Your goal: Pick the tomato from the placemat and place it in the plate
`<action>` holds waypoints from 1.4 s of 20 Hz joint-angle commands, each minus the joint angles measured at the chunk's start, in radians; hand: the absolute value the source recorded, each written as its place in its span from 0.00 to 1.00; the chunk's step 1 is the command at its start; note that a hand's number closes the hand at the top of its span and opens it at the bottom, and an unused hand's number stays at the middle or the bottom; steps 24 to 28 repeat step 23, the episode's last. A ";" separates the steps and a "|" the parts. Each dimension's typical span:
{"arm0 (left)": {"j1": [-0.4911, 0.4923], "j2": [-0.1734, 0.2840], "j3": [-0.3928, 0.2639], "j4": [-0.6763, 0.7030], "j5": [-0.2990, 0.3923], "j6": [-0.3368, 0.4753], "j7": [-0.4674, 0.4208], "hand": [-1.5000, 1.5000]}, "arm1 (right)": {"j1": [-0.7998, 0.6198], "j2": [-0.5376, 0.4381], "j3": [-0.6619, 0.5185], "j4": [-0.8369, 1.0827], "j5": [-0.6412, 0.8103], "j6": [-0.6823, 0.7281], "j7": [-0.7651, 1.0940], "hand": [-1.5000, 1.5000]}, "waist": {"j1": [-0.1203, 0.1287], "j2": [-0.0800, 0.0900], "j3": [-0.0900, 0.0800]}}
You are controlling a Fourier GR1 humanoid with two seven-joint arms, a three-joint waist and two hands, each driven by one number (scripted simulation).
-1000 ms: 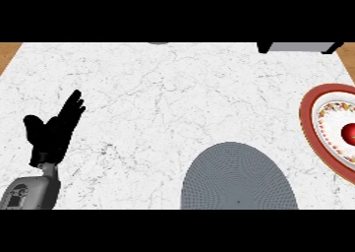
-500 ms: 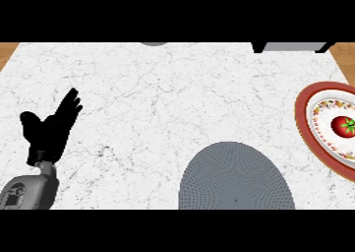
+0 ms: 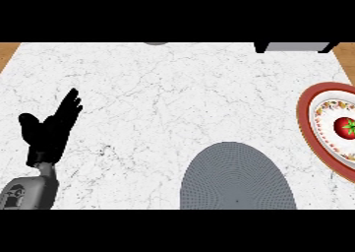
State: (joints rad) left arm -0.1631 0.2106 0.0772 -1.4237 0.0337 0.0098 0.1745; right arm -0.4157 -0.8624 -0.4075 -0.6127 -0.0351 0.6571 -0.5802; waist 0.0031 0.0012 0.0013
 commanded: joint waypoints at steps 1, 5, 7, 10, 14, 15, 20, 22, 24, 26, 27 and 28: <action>0.035 0.013 0.003 -0.006 0.016 -0.041 -0.031 0.50 | -0.019 -0.052 -0.011 0.077 -0.030 0.194 -0.112 0.00 | 0.017 0.005 0.002; 0.001 -0.026 -0.013 -0.016 0.002 0.003 0.010 0.50 | 0.030 -0.076 -0.010 0.082 -0.043 0.205 -0.167 0.00 | 0.008 0.004 0.002; 0.003 0.013 0.009 -0.028 0.008 -0.017 0.015 0.50 | 0.029 -0.077 0.004 0.101 -0.031 0.187 -0.185 0.00 | 0.019 0.006 0.004; -0.039 -0.012 -0.002 0.000 -0.002 0.002 0.019 0.50 | 0.032 -0.097 0.001 0.133 -0.040 0.178 -0.199 0.00 | 0.017 0.010 0.005; -0.041 -0.018 0.005 0.054 -0.008 0.002 -0.027 0.50 | 0.057 -0.087 0.020 0.139 -0.024 0.126 -0.254 0.00 | 0.015 0.013 0.006; -0.064 -0.014 -0.001 0.067 -0.016 0.000 -0.020 0.50 | 0.029 -0.088 0.028 0.132 -0.027 0.129 -0.236 0.00 | 0.017 0.014 0.005; -0.016 -0.027 -0.017 0.059 -0.026 -0.003 -0.039 0.50 | 0.046 -0.130 0.047 0.168 -0.012 0.119 -0.261 0.00 | 0.026 0.014 0.007; -0.006 -0.018 -0.008 0.010 -0.003 -0.020 -0.032 0.50 | 0.055 -0.139 0.056 0.187 -0.007 0.114 -0.261 0.00 | 0.035 0.011 0.007; -0.016 -0.010 -0.001 0.016 0.000 -0.020 -0.016 0.50 | 0.062 -0.158 0.051 0.195 -0.011 0.117 -0.273 0.00 | 0.031 0.012 0.008; -0.016 -0.010 -0.001 0.016 0.000 -0.020 -0.016 0.50 | 0.062 -0.158 0.051 0.195 -0.011 0.117 -0.273 0.00 | 0.031 0.012 0.008; -0.016 -0.010 -0.001 0.016 0.000 -0.020 -0.016 0.50 | 0.062 -0.158 0.051 0.195 -0.011 0.117 -0.273 0.00 | 0.031 0.012 0.008; -0.016 -0.010 -0.001 0.016 0.000 -0.020 -0.016 0.50 | 0.062 -0.158 0.051 0.195 -0.011 0.117 -0.273 0.00 | 0.031 0.012 0.008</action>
